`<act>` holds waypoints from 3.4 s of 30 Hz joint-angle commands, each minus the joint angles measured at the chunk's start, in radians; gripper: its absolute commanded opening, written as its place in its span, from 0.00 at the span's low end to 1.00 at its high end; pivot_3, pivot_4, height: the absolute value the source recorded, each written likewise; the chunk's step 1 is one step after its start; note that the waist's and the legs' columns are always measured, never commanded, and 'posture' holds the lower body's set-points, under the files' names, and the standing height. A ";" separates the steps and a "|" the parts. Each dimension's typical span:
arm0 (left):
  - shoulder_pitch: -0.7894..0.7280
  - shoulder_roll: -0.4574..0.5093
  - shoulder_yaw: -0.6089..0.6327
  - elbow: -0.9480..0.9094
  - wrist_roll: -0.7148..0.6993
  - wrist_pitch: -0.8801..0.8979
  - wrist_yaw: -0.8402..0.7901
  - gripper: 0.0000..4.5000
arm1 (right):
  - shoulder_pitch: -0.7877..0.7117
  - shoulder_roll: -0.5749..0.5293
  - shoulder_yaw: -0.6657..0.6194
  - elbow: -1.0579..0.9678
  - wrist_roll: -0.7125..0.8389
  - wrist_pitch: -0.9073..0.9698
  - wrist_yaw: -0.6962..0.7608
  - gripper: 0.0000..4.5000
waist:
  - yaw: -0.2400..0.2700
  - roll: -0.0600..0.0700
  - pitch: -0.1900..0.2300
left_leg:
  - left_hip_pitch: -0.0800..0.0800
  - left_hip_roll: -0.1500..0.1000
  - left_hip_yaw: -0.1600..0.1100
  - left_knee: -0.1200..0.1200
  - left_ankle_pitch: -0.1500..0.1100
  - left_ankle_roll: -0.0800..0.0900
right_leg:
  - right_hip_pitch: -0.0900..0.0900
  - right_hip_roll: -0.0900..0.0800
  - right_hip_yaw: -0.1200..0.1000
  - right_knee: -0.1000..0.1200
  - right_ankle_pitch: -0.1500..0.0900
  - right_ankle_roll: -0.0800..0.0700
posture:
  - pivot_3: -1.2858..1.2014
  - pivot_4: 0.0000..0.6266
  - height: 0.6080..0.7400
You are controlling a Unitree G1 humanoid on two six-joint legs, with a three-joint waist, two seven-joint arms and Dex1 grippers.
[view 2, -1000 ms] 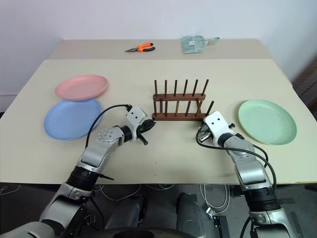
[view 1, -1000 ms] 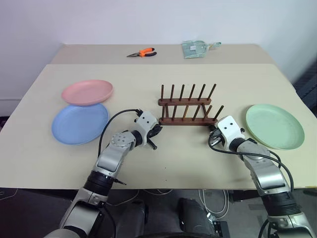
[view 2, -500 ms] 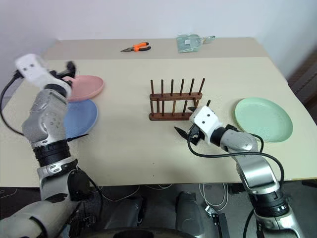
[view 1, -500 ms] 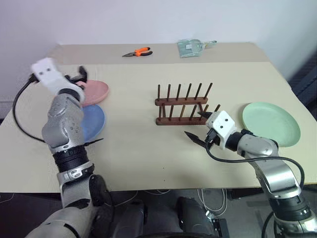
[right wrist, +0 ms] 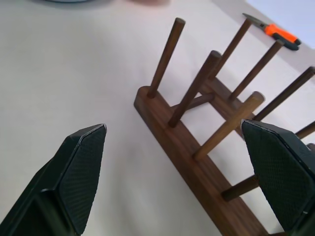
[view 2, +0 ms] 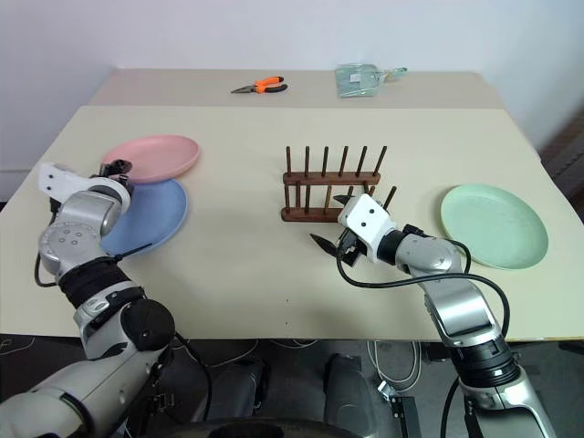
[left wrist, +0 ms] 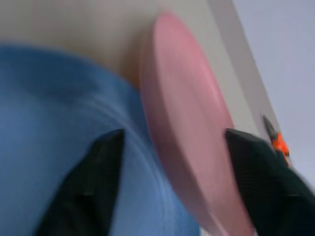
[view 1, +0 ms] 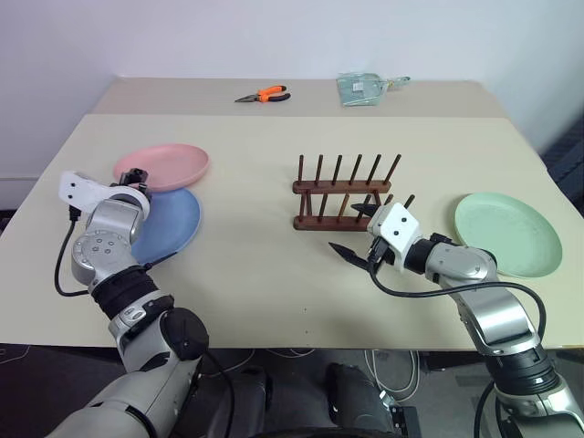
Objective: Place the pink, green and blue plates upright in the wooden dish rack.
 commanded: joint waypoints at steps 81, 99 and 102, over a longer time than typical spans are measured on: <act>0.431 0.358 -1.137 -0.626 0.247 -0.276 -1.235 0.60 | -0.135 -0.096 -0.747 0.027 0.700 0.344 -0.347 0.72 | 0.004 0.003 0.006 | -0.001 0.002 0.003 -0.003 -0.001 0.002 | -0.001 0.001 0.003 -0.005 -0.001 -0.006 | 0.52 0.24 1.00; 0.371 0.247 -1.156 -0.498 0.409 -0.399 -1.204 0.60 | 0.226 -0.251 -0.292 0.292 -0.051 0.071 -0.300 0.57 | -0.018 0.008 0.003 | 0.000 0.002 0.007 -0.002 -0.001 0.003 | 0.000 0.000 0.005 -0.005 -0.003 -0.002 | 0.52 0.24 1.00; 0.374 0.250 -1.149 -0.508 0.410 -0.387 -1.197 0.60 | 0.193 -0.239 -0.292 0.316 -0.072 0.040 -0.303 0.22 | -0.014 0.008 0.003 | 0.000 0.002 0.006 -0.002 -0.001 0.003 | 0.000 0.000 0.005 -0.005 -0.003 -0.003 | 0.52 0.24 1.00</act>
